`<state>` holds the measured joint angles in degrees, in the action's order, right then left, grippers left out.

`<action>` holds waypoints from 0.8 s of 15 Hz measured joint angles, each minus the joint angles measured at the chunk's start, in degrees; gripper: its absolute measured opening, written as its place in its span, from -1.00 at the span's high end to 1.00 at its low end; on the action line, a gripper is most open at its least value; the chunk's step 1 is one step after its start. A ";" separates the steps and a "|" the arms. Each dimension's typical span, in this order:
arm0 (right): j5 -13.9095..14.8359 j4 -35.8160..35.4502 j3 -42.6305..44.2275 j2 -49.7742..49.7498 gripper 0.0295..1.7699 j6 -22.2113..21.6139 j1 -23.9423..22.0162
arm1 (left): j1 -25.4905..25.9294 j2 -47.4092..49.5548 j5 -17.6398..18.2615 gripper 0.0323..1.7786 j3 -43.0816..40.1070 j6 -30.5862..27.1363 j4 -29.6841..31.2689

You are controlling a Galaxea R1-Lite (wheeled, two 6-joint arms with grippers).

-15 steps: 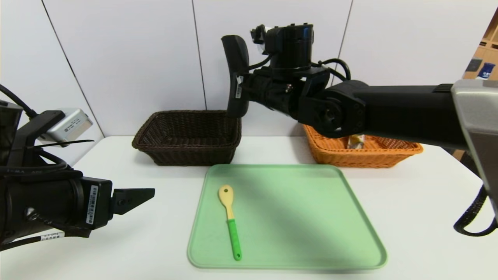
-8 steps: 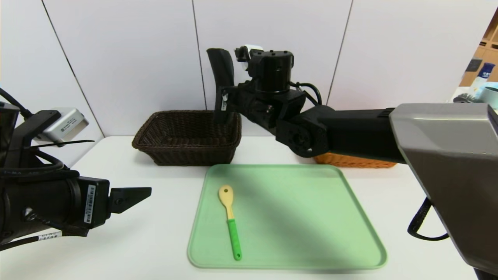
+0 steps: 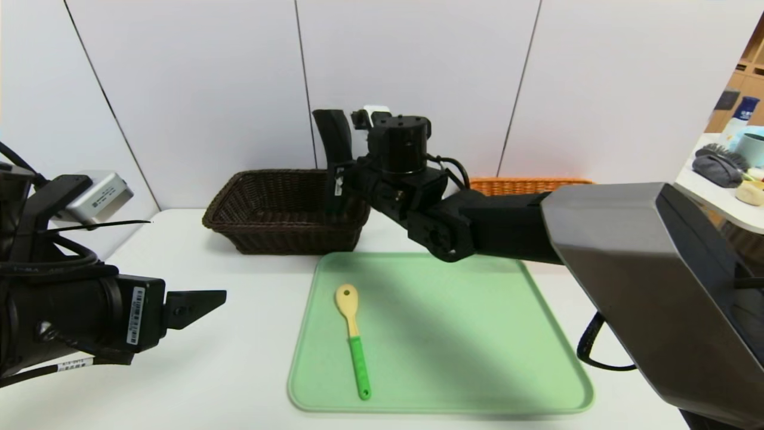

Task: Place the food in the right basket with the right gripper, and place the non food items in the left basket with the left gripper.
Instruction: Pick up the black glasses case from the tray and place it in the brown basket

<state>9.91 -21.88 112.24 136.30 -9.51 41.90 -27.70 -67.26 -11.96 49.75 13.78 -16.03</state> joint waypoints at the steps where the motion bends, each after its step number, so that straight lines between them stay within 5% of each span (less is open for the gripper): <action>1: -0.07 -0.27 0.00 0.71 0.54 0.01 0.00 | 0.05 0.02 -0.17 -0.90 -0.02 -0.11 0.02; 12: -1.23 -1.99 0.44 4.66 0.56 0.09 -1.33 | -0.11 -1.29 0.00 -0.90 -0.44 -0.41 0.29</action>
<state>8.68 -23.87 112.68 140.96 -9.42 40.57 -27.81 -68.55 -11.96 49.31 13.36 -15.74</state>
